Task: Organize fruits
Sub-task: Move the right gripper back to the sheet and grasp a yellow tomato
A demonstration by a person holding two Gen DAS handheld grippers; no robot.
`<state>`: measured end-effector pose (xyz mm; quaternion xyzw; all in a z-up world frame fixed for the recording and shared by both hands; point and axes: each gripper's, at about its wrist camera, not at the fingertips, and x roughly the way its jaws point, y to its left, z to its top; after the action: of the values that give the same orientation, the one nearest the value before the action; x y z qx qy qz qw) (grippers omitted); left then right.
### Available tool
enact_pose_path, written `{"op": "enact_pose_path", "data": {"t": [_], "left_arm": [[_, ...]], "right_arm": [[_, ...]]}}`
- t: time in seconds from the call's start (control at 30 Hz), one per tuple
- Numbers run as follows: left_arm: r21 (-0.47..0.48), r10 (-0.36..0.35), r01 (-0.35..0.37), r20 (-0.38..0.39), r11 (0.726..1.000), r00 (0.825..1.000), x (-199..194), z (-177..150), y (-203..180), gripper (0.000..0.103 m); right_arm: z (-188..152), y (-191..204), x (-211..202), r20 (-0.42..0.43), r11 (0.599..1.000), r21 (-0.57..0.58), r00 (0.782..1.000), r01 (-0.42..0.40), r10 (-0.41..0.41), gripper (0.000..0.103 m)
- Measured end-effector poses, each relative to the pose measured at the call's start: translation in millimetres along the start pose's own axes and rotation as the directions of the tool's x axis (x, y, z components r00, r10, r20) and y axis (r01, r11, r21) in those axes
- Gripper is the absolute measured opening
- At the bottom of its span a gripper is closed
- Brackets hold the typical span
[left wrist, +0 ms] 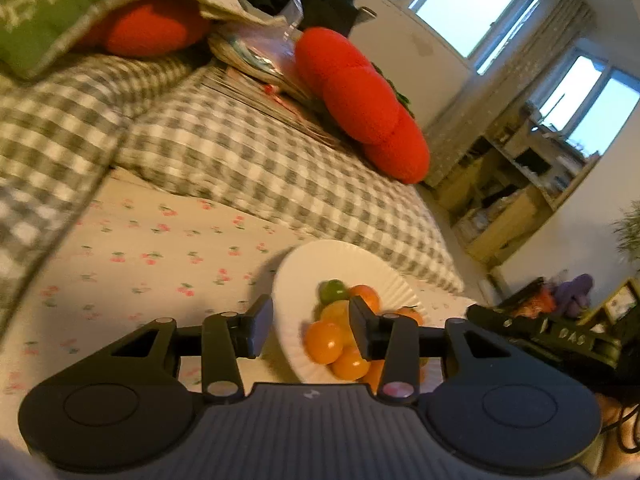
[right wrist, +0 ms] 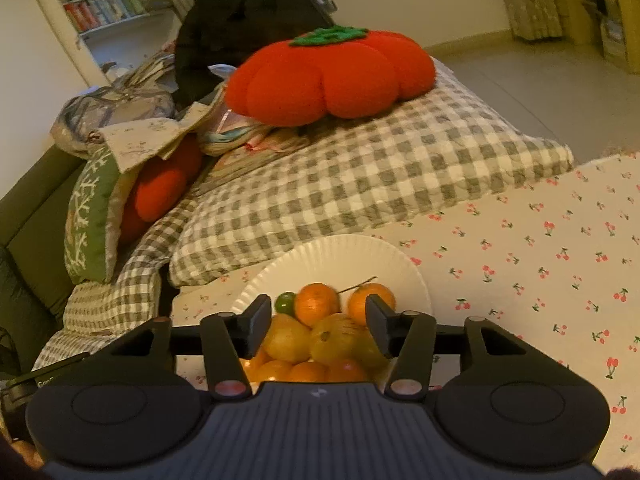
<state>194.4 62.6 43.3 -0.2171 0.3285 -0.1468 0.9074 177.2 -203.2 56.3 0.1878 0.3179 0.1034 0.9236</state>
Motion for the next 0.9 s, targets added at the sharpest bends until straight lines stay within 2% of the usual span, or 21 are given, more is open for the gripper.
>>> {"op": "enact_pose_path", "data": {"t": [0.1,0.27,0.37,0.43,0.53,0.63,0.77,0.9], "left_arm": [[0.017,0.083,-0.083,0.012,0.996,0.997,-14.7,-2.1,-3.8,0.038],[-0.017,0.119,-0.118,0.039,0.993,0.992,-36.3,-3.1,-2.4,0.043],[0.007,0.189,-0.190,0.056,0.982,0.980,-48.1,-9.0,-2.7,0.054],[0.020,0.239,-0.241,0.065,0.970,0.969,-56.3,-14.6,0.3,0.066],[0.007,0.293,-0.294,0.065,0.956,0.954,-62.9,-20.5,9.2,0.075],[0.016,0.335,-0.337,0.061,0.941,0.940,-67.0,-28.4,14.9,0.079],[0.045,0.379,-0.381,0.054,0.923,0.924,-71.9,-38.3,14.5,0.080],[0.093,0.400,-0.405,0.063,0.910,0.914,-77.3,-54.2,9.2,0.084]], "right_arm": [[-2.0,8.7,-2.3,0.005,1.000,-0.030,1.000,-0.003,0.003,0.054],[-7.3,20.6,-7.6,0.002,0.998,-0.067,1.000,-0.010,0.010,0.061],[-11.6,28.1,-8.9,-0.001,0.996,-0.088,1.000,-0.007,0.007,0.070],[-15.6,34.3,-7.4,-0.009,0.994,-0.109,1.000,-0.002,0.001,0.074],[-23.2,43.5,-5.2,-0.026,0.990,-0.142,1.000,0.004,-0.008,0.082],[-33.1,53.6,-6.6,-0.039,0.982,-0.186,0.999,0.006,-0.014,0.086],[-51.2,71.6,-17.3,-0.044,0.957,-0.291,0.999,0.003,-0.016,0.092],[-67.3,94.2,-31.8,-0.040,0.909,-0.417,0.999,-0.014,-0.003,0.094]]}}
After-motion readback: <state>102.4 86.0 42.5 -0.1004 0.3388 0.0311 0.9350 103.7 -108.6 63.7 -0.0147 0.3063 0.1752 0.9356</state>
